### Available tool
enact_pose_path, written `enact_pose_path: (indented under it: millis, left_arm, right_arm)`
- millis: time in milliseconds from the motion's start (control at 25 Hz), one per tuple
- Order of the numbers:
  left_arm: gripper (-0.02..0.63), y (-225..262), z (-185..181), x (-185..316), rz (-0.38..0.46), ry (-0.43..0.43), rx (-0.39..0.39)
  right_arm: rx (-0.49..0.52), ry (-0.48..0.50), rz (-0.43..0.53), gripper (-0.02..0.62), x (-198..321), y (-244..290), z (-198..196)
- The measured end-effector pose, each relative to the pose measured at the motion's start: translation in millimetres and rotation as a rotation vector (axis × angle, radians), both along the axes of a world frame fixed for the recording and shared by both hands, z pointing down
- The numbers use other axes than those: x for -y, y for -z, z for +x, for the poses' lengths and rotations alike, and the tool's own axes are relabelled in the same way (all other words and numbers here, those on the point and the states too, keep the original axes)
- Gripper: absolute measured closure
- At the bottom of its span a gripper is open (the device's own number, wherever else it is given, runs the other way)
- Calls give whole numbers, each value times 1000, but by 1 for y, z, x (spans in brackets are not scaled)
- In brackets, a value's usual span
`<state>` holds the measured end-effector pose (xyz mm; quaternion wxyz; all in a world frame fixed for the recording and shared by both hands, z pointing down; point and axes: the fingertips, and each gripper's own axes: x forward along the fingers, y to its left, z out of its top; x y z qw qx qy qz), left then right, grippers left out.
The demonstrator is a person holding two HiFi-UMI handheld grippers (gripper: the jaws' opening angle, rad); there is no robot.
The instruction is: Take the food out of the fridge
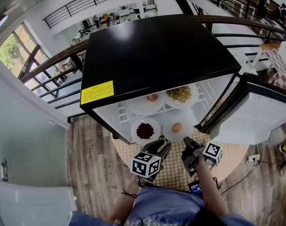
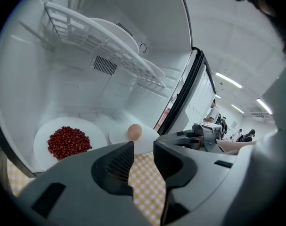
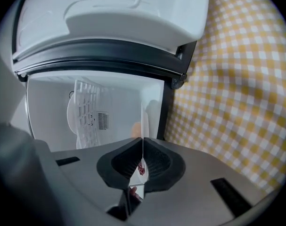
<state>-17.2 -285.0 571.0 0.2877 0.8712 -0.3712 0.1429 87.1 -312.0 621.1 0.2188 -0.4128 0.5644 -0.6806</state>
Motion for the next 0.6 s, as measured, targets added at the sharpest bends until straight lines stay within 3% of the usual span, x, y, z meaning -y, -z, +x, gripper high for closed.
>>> enact_pose_path:
  millis: [280, 400, 520, 600]
  left_arm:
    - [483, -3, 0, -14, -31, 41, -34]
    - [467, -19, 0, -14, -133, 105, -158]
    - [380, -33, 1, -6, -232, 179, -311]
    - [351, -44, 2, 1, -274, 203, -339]
  right_arm:
    - [-1, 38, 12, 575, -14, 4, 1]
    - [12, 42, 7, 575, -18, 3, 2]
    - [10, 53, 5, 575, -21, 1, 2]
    - [20, 54, 4, 575, -20, 1, 2]
